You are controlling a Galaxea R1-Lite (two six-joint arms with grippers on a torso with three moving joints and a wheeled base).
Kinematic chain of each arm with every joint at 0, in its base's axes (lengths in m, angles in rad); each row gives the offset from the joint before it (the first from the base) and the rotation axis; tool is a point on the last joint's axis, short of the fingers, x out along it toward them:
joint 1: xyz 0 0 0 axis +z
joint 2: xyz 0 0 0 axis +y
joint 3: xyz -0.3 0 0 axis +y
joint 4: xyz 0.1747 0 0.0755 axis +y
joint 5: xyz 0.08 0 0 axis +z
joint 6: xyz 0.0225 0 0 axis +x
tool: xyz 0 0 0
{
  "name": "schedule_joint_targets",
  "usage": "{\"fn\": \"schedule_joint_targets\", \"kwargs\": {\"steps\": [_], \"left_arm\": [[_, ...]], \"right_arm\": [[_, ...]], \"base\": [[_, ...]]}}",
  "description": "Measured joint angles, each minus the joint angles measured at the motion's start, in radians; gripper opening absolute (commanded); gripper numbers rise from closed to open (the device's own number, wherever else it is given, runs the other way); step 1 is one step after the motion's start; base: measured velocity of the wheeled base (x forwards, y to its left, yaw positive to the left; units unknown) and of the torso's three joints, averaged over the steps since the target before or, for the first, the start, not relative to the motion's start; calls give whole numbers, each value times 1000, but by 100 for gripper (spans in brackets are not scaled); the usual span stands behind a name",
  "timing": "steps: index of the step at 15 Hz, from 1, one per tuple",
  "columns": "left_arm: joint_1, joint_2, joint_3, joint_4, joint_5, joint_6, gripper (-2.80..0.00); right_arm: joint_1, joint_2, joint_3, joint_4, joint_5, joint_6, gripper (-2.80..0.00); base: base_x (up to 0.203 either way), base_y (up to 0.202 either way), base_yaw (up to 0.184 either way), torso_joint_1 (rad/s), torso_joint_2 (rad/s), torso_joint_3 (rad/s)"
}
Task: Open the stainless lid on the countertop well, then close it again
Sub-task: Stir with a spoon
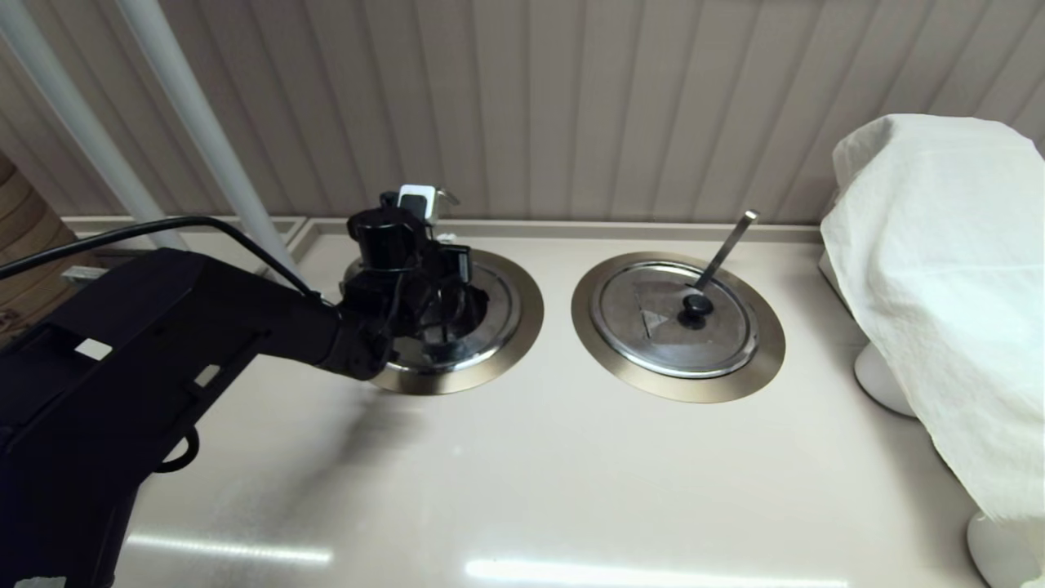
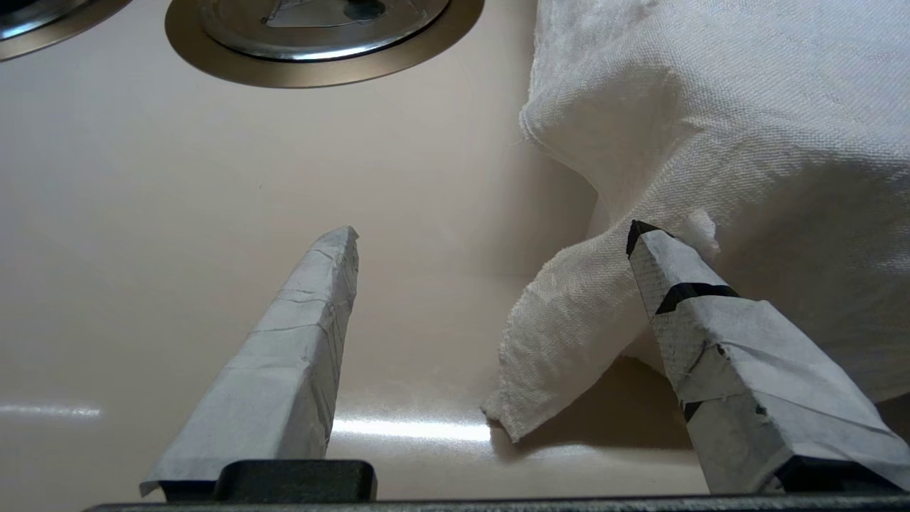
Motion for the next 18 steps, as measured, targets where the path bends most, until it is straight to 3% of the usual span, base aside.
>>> {"fn": "schedule_joint_targets", "kwargs": {"steps": [14,15,18], "left_arm": [[-20,111,-151,27,58,0,-280],[-20,112,-154,33,72,0,0],[-25,119,-160,34,78,0,0]], "right_arm": [[0,0,0,0,0,1,0],[0,0,0,0,0,0,0],[0,0,0,0,-1,0,0]], "base": [[0,0,0,0,0,0],[0,0,0,0,0,0],[0,0,0,0,0,0]]}}
